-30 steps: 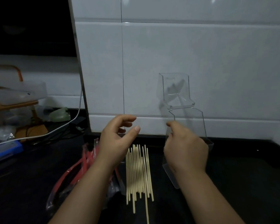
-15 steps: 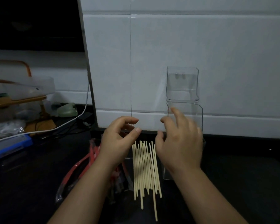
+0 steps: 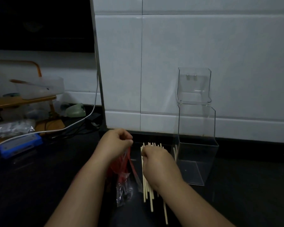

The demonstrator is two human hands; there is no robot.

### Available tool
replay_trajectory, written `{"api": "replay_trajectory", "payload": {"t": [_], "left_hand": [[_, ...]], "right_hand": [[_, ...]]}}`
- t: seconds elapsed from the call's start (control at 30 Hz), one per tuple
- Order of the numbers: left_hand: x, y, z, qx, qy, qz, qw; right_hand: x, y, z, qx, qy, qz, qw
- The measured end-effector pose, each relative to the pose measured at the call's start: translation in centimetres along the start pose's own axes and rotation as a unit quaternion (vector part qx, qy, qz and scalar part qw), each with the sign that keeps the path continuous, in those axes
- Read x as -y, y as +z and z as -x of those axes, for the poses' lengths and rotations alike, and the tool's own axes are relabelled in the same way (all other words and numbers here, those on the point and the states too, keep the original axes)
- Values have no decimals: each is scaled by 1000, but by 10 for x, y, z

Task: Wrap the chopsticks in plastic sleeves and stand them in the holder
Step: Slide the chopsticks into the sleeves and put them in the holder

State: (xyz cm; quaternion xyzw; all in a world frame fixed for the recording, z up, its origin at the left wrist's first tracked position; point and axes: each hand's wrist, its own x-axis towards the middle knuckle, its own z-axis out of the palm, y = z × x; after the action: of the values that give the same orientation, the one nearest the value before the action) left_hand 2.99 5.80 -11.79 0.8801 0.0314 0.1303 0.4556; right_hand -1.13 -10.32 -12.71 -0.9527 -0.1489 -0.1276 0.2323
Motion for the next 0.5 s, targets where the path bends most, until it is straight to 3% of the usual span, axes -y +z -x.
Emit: {"api": "replay_trajectory", "payload": {"t": [0.17, 0.5], "left_hand": [[-3, 8, 3, 4, -22, -189, 982], [9, 27, -4, 47, -51, -317, 946]], "right_hand": [[-3, 9, -10, 89, 65, 22, 994], [-2, 16, -14, 110, 95, 26, 989]]}}
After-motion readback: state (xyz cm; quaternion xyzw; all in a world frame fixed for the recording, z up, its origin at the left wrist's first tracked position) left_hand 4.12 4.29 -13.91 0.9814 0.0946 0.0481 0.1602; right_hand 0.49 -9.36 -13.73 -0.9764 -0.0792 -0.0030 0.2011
